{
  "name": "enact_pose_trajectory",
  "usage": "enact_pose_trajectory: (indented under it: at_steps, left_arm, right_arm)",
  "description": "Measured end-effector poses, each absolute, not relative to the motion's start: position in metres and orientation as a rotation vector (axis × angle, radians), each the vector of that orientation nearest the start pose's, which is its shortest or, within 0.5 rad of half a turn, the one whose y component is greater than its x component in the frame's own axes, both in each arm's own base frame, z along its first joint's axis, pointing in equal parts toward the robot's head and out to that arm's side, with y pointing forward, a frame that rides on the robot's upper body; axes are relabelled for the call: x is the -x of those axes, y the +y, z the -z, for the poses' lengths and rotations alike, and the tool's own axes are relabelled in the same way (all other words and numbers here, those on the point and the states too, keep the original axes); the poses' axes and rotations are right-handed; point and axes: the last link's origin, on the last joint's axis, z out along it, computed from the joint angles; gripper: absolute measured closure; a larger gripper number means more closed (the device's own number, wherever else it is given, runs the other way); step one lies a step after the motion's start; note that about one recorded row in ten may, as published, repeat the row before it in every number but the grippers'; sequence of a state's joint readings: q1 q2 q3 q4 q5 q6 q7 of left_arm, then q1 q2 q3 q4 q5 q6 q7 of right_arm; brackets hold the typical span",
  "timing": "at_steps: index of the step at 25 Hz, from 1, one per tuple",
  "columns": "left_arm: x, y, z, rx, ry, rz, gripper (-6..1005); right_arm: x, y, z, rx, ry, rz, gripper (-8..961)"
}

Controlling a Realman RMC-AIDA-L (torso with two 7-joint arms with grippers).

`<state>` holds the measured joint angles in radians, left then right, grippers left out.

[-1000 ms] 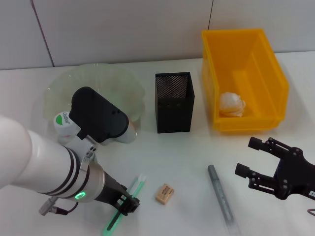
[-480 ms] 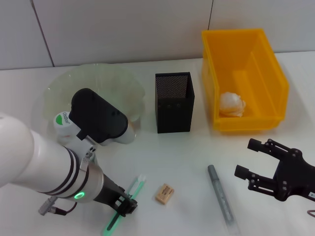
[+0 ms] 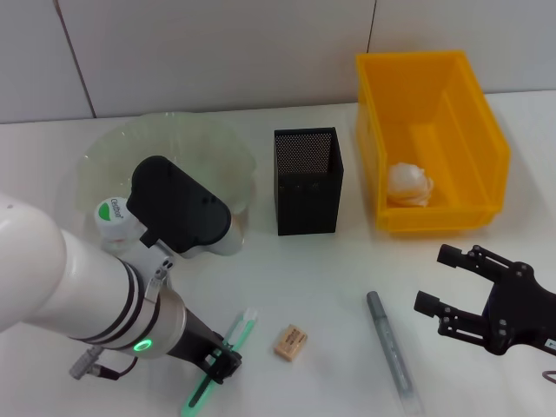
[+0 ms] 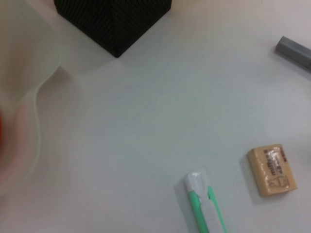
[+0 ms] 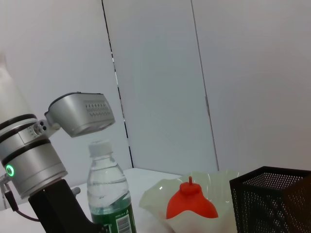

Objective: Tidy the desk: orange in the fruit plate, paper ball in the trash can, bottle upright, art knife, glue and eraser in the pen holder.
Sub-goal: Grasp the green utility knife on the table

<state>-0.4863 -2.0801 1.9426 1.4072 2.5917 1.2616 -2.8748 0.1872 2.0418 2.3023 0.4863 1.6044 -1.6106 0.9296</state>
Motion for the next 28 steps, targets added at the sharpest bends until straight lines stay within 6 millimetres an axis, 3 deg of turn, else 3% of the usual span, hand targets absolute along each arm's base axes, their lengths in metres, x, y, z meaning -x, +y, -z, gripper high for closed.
enact_pose_trajectory:
  at_steps: [7, 10, 28]
  left_arm:
    - [0.161, 0.302, 0.093, 2.642, -0.774, -0.537, 753]
    - [0.161, 0.302, 0.093, 2.645, -0.761, -0.546, 936]
    - [0.154, 0.299, 0.090, 2.654, -0.696, -0.574, 951]
  right_arm:
    - [-0.331, 0.236, -0.006, 2.389, 0.519, -0.907, 143]
    - [-0.331, 0.236, -0.006, 2.389, 0.519, -0.907, 143]
    - [-0.332, 0.235, -0.007, 2.383, 0.524, -0.904, 143]
